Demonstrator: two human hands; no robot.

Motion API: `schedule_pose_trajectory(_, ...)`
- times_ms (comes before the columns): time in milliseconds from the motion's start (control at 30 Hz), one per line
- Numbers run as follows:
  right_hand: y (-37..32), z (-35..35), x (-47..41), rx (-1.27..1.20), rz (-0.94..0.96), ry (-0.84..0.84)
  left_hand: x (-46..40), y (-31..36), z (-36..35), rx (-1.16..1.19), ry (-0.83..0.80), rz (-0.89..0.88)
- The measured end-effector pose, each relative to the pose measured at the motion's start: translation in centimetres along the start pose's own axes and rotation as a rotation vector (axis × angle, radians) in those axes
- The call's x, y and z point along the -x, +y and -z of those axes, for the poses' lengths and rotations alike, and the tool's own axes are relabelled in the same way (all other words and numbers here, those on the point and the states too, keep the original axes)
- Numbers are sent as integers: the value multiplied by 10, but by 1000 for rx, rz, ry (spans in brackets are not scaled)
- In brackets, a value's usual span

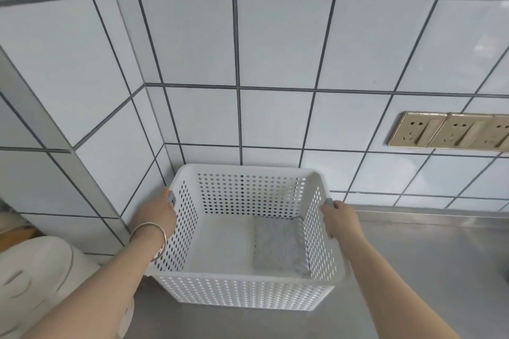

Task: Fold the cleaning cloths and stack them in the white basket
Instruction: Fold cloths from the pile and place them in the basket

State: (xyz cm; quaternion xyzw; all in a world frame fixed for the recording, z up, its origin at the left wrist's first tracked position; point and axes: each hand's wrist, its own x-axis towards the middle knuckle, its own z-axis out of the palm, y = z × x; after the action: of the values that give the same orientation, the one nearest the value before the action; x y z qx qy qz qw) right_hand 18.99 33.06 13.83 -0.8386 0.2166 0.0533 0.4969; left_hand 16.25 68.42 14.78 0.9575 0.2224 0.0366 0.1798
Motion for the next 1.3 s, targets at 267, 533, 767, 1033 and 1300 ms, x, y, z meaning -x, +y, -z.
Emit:
schedule_pose_trajectory(267, -11, 13, 20, 222, 57, 156, 16, 17, 15, -127, -19, -85)
schedule_pose_trajectory(533, 9, 78, 118, 443, 286, 213, 93, 110, 42, -9, 269, -866)
schedule_pose_trajectory(767, 103, 160, 180, 612, 655, 707, 204, 209, -20, 335, 270, -1248)
schedule_pose_trajectory(1033, 260, 273, 177, 755, 367, 621, 316, 299, -141, 356, 12, -1362)
schedule_pose_trajectory(1300, 389, 380, 123, 864, 80, 145, 419, 396, -267, 89, -180, -1309)
